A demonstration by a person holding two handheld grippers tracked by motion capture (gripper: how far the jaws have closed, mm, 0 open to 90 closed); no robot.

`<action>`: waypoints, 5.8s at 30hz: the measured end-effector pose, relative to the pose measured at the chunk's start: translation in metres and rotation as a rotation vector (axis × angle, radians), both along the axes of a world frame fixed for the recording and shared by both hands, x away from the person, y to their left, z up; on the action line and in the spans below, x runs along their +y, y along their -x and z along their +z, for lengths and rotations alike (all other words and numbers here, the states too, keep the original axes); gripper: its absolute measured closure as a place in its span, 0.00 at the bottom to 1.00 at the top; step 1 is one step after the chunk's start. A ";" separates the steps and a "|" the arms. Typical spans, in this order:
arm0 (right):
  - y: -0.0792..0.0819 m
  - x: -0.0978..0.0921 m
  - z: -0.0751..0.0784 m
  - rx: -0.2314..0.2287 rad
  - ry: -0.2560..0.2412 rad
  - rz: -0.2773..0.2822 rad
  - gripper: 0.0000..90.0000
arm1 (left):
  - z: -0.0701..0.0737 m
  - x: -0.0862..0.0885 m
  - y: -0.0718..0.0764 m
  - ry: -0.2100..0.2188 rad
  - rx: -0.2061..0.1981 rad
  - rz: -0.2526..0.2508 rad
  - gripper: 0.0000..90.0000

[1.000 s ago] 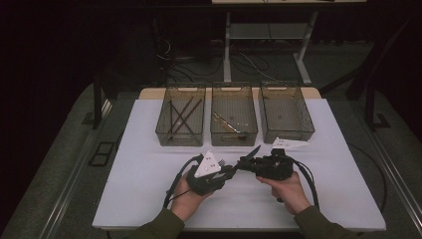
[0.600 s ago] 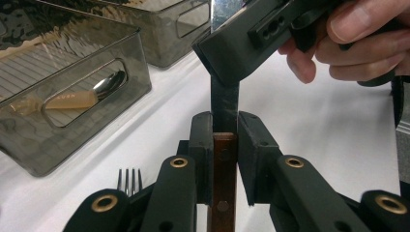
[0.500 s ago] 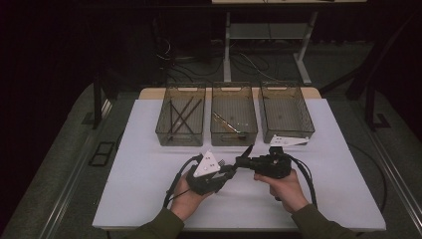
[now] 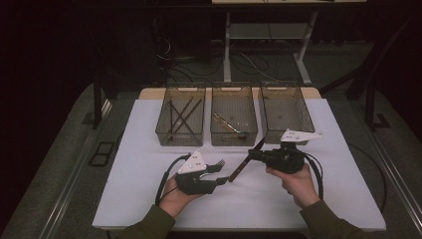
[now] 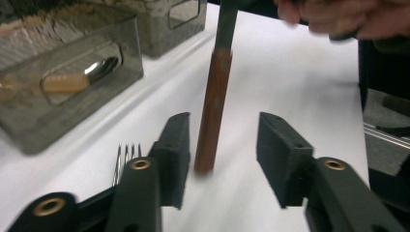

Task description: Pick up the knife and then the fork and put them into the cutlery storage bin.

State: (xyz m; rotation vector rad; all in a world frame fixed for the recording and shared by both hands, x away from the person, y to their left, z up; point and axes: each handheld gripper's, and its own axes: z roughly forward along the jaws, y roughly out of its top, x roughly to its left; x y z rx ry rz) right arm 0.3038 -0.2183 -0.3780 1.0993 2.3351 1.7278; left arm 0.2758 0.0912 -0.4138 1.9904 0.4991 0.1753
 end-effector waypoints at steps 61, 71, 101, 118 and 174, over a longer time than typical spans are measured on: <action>-0.142 -0.123 0.052 0.126 0.540 -0.423 0.99 | -0.021 0.066 0.002 -0.045 0.053 0.111 0.00; -0.170 -0.097 0.026 0.089 0.561 -0.399 0.99 | -0.020 0.066 0.002 -0.039 0.049 0.106 0.00; -0.204 -0.064 -0.021 0.187 0.656 -0.336 0.89 | -0.021 0.066 0.000 -0.054 0.059 0.110 0.01; -0.117 -0.076 0.020 0.031 0.435 -0.269 0.40 | -0.018 0.068 -0.008 -0.128 0.087 0.128 0.27; 0.038 -0.052 -0.051 -0.027 0.285 -0.179 0.20 | -0.015 0.035 -0.024 -0.306 0.095 0.078 0.86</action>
